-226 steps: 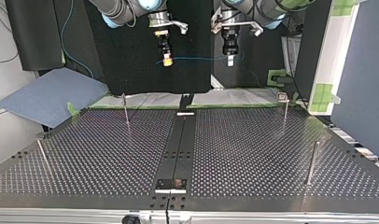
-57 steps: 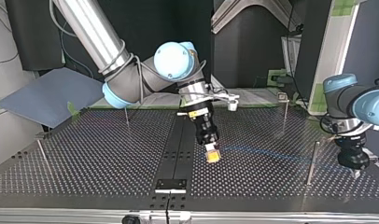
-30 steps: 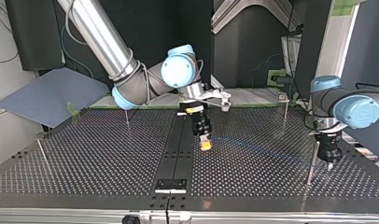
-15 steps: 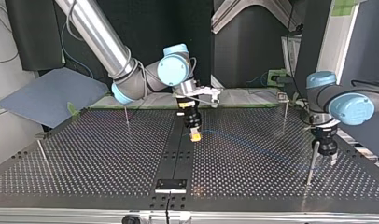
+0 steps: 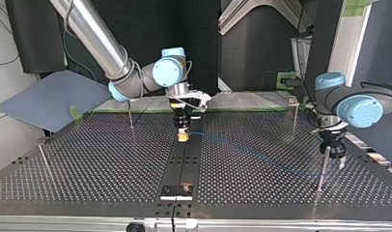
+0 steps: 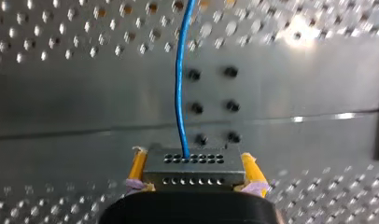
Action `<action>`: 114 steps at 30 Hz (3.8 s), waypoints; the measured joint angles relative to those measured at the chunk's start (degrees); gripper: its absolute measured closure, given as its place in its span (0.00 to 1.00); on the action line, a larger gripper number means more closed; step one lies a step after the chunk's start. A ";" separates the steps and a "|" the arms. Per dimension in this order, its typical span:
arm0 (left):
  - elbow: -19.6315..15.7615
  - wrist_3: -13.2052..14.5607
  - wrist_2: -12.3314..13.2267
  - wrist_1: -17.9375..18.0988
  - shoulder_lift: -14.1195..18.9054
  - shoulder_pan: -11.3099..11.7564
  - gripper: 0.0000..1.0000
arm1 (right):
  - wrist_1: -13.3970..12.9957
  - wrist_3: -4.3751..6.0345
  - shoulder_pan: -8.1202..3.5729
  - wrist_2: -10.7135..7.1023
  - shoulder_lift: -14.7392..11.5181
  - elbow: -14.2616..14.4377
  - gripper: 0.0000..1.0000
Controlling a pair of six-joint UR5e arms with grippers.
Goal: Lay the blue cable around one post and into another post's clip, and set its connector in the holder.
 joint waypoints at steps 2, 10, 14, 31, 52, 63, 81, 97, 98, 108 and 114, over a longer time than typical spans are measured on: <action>0.00 -0.10 0.16 0.22 -0.02 -0.07 0.00 | -1.06 -0.05 -0.37 0.70 0.00 1.03 1.00; -0.03 -0.39 0.33 0.47 -0.04 -0.60 0.00 | -4.76 -0.07 -1.24 2.92 -0.01 4.73 1.00; -0.06 -0.46 0.36 0.57 -0.10 -0.84 0.00 | -6.67 0.55 -1.90 3.85 -0.02 6.65 1.00; -0.17 -0.74 0.38 0.89 -0.13 -1.16 0.00 | -15.03 3.76 -7.95 11.59 0.06 15.01 1.00; -0.15 -1.18 0.99 1.36 -0.20 -1.18 0.00 | -25.68 8.76 -18.56 13.56 0.21 25.67 1.00; -0.12 -1.19 1.35 1.36 -0.21 -1.40 0.00 | -31.83 9.11 -24.70 14.90 0.39 31.81 1.00; -0.11 -1.19 1.36 1.36 -0.22 -1.82 0.00 | -40.04 14.09 -32.92 9.28 7.57 40.03 1.00; -0.13 -1.19 1.36 1.31 -0.21 -2.06 0.00 | -43.81 14.59 -38.64 8.99 13.68 48.07 1.00; -0.12 -1.19 1.36 1.31 -0.21 -2.06 0.00 | -43.87 14.74 -38.71 9.04 14.08 48.51 1.00; -0.13 -1.17 1.36 1.36 -0.27 -2.14 0.00 | -46.54 17.15 -40.28 9.34 18.50 49.24 1.00; -0.11 -1.07 1.36 1.29 -0.28 -2.24 0.00 | -48.88 17.18 -40.66 9.00 21.35 47.98 1.00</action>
